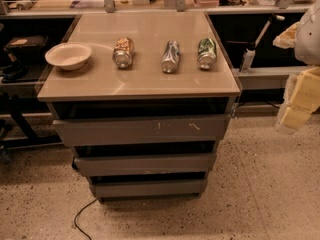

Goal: Open bottom drawer

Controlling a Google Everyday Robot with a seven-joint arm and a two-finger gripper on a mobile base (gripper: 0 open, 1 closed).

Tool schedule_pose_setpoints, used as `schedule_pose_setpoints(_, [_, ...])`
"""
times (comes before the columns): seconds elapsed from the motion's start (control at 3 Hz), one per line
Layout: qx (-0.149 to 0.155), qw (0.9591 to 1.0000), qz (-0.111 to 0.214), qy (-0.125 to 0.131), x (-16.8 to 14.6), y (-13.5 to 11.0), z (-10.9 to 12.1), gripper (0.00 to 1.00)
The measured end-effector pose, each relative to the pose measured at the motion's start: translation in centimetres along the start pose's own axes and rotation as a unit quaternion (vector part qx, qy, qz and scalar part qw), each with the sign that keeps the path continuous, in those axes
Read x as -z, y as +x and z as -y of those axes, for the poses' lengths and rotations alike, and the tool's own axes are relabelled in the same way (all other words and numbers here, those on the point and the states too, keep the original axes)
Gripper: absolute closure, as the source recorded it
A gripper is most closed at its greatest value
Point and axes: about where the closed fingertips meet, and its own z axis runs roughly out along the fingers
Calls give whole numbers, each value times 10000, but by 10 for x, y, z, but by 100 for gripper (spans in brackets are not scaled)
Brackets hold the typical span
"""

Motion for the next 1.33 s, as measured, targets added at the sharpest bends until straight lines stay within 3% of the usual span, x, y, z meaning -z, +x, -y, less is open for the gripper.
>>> schedule_pose_setpoints(0.33, [-7, 9999, 9, 106, 2, -2, 2, 0])
schedule_pose_setpoints(0.67, [-32, 9995, 133, 279, -14, -16, -14, 0])
schedule_pose_setpoints(1.0, [-116, 9996, 246, 105, -88, -31, -35, 0])
schedule_pose_setpoints(1.33, [-290, 9989, 233, -288, -189, -30, -61, 0])
